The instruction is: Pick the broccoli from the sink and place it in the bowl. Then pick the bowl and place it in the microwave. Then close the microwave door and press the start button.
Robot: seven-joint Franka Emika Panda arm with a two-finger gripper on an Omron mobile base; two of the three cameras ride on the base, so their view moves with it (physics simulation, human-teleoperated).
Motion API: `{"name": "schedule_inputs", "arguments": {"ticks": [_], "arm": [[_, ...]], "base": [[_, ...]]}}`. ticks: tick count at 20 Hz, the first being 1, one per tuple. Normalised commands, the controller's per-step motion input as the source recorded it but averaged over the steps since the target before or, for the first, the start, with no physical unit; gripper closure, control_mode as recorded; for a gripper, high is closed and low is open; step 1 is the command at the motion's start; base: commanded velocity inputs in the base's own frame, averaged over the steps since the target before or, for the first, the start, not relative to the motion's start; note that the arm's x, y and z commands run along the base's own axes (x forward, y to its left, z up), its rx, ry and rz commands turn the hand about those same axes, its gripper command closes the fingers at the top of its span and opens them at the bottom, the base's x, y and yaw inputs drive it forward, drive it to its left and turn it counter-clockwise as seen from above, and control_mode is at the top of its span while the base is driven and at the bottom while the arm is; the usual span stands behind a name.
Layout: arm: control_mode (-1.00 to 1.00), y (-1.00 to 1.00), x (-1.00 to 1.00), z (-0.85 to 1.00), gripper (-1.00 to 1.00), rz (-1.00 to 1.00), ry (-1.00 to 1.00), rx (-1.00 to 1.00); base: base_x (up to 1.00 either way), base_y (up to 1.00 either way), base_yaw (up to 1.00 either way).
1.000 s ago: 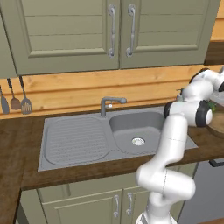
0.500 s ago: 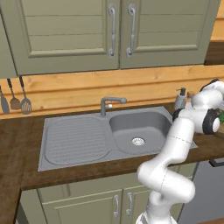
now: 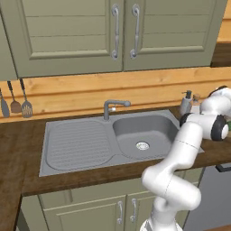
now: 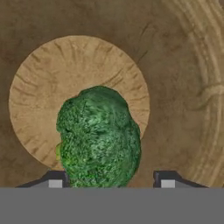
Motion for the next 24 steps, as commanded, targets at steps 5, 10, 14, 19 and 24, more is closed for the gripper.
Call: {"name": "schedule_inputs", "arguments": {"ticks": [5, 10, 14, 19, 24], "arm": [[-1.00, 0.47, -0.70, 0.03, -1.00, 0.07, -0.13, -0.09], [-1.00, 1.00, -0.85, -0.02, -1.00, 0.31, -0.06, -0.47], [-1.00, 1.00, -0.10, -0.30, -1.00, 0.35, 0.18, -0.50], [-1.00, 0.68, 0.26, -0.20, -1.00, 0.33, 0.22, -0.31], [-1.00, 0.00, 0.46, -0.08, -1.00, 0.21, 0.18, -0.13]], "base": [[0.00, 0.00, 0.00], [0.00, 0.00, 0.00], [0.00, 0.00, 0.00], [0.00, 0.00, 0.00], [0.00, 0.00, 0.00]]}}
